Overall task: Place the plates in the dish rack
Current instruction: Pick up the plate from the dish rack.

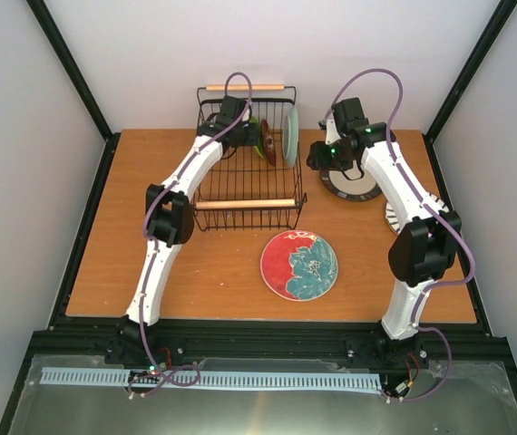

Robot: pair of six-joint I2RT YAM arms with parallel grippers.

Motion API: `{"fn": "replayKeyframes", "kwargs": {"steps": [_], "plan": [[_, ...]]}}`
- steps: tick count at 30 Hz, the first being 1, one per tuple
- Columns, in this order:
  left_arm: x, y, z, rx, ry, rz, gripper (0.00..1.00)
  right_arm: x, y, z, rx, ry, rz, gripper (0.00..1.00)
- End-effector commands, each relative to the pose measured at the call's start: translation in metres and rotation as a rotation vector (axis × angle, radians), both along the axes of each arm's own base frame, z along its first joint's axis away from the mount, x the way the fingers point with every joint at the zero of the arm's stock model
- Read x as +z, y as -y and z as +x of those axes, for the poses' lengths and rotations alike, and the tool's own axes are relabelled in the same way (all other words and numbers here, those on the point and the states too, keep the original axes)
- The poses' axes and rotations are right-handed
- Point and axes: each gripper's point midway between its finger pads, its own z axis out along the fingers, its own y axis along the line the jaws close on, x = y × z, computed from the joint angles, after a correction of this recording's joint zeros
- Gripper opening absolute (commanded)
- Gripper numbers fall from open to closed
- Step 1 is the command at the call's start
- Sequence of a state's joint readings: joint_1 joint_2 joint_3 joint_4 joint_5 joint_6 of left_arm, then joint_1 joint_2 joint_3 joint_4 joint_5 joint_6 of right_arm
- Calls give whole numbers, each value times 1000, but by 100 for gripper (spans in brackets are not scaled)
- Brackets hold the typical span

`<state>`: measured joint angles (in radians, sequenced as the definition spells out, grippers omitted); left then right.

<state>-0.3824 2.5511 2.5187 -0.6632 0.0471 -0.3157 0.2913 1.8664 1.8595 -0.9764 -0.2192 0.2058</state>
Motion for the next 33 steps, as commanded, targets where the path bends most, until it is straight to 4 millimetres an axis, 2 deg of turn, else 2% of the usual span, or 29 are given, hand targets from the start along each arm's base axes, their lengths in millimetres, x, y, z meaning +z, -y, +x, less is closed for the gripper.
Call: {"fn": "replayKeyframes", "kwargs": {"steps": [1, 11, 20, 21, 23, 24, 27, 33], "plan": [[21, 3, 10, 10, 86, 20, 25, 17, 6, -6, -2, 37, -7, 53], [15, 0, 9, 15, 77, 46, 1, 16, 8, -8, -4, 38, -9, 53], [17, -2, 6, 11, 67, 49, 1, 13, 7, -10, 4, 34, -3, 53], [16, -1, 5, 9, 65, 48, 4, 14, 6, -10, 7, 34, 2, 53], [11, 0, 4, -1, 54, 47, 27, 14, 5, -10, 11, 33, 7, 53], [11, 1, 4, -4, 53, 45, 31, 15, 4, -10, 14, 35, 8, 53], [12, 2, 5, -7, 61, 42, 41, 17, 6, -10, 12, 41, 1, 53], [6, -2, 10, 10, 70, 69, 44, 17, 9, -14, 8, 40, -13, 53]]}}
